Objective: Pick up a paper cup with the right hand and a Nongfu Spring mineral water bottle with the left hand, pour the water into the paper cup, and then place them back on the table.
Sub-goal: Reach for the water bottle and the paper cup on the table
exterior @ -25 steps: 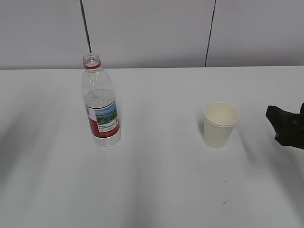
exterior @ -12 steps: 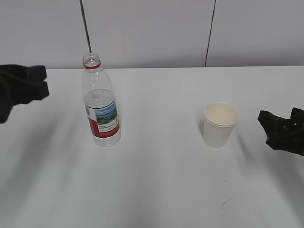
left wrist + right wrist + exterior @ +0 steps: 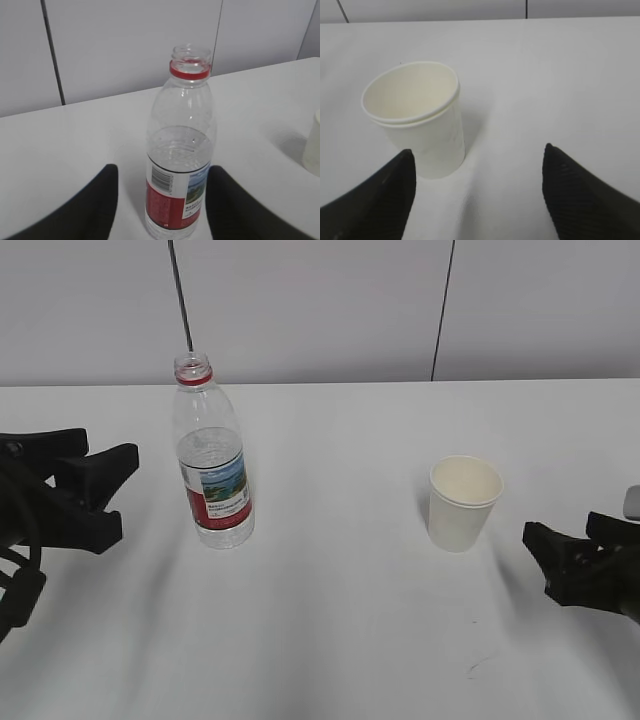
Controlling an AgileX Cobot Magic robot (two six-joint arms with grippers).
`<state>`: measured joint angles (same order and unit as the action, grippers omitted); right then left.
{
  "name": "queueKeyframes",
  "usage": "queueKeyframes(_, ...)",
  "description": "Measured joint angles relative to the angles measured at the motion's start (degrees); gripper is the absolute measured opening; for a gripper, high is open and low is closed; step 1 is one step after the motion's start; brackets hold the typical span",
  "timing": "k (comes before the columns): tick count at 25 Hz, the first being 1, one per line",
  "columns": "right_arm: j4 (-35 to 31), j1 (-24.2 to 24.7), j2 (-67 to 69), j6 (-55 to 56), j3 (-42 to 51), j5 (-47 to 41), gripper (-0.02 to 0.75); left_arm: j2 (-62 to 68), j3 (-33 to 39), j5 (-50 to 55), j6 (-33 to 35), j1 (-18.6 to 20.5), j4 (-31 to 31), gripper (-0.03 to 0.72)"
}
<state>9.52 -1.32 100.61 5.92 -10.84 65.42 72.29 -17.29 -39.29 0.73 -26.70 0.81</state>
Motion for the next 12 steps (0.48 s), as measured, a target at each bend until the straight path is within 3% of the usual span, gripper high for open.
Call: queueKeyframes(12, 0.95, 0.00, 1.23, 0.02, 0.76, 0.19, 0.582, 4.49, 0.00, -0.77, -2.99, -0.18, -2.69, 0.377)
